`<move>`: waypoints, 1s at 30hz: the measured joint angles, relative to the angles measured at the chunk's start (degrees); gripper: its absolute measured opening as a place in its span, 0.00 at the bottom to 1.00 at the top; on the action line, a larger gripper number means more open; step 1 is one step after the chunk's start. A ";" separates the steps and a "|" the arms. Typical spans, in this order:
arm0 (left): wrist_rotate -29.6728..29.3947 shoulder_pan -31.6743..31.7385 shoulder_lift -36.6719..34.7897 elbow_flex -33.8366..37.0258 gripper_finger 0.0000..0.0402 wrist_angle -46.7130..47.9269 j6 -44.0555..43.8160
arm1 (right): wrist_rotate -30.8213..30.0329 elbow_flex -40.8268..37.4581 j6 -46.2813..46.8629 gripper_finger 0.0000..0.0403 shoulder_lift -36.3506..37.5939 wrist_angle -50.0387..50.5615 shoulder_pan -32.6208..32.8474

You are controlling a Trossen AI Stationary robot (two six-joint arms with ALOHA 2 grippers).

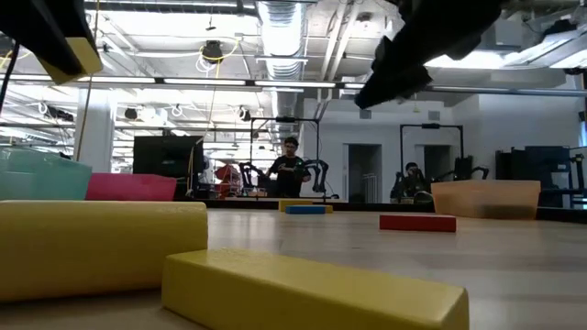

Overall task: Sort blocks
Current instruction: Put the yellow block into the green bin

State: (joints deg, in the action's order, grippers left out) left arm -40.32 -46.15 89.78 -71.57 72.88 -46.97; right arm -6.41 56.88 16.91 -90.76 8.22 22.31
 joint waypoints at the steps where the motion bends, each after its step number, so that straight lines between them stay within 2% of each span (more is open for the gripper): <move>1: 0.15 0.02 -0.52 0.00 0.33 2.54 -1.47 | -0.14 0.00 -0.43 0.58 0.00 -0.46 0.00; 7: 3.25 -1.07 -4.90 0.07 0.33 14.46 -11.71 | -2.80 0.00 -1.80 0.58 0.00 -1.00 0.04; 12: 8.59 -2.03 -10.27 3.16 0.34 14.12 -15.18 | -2.91 -0.02 -2.29 0.58 -0.49 -1.11 -0.02; 19: 17.47 -2.16 -17.38 12.88 0.34 8.74 -19.02 | -2.97 -0.02 -2.39 0.58 -2.03 -0.47 -0.37; 24: 19.84 -2.16 -20.75 18.34 0.34 4.36 -20.51 | -4.04 -0.02 0.87 0.58 -2.34 6.32 -0.77; 30: 22.07 -2.16 -23.08 21.97 0.34 1.73 -21.00 | -9.95 -0.02 8.61 0.58 -2.34 21.02 -2.82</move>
State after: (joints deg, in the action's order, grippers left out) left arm -18.25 -48.31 66.70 -49.60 74.60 -67.98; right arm -16.36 56.86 25.52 -93.10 29.24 19.48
